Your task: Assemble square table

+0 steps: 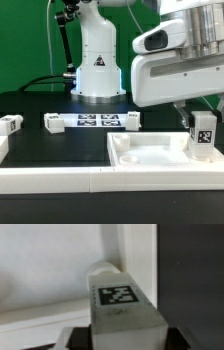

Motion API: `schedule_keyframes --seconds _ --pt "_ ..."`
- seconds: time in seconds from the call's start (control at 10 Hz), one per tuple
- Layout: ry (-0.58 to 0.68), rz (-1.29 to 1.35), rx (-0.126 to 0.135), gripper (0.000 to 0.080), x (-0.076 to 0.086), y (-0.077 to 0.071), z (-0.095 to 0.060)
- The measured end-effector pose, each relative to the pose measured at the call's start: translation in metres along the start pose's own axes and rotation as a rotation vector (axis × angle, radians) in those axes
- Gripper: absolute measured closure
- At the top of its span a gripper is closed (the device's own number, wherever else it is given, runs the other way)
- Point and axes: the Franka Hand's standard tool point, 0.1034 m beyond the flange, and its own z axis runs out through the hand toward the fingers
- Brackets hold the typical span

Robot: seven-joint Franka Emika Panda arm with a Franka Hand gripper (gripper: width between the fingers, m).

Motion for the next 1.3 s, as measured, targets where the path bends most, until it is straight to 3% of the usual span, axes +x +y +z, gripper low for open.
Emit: schedule_keyframes --seconds 0.4,1.3 --pt "0.007 0.053 0.000 0.0498 0.0005 0.0013 -0.0002" --pt "0.055 1.008 -0.011 0.0499 -0.0012 0.0077 0.0002"
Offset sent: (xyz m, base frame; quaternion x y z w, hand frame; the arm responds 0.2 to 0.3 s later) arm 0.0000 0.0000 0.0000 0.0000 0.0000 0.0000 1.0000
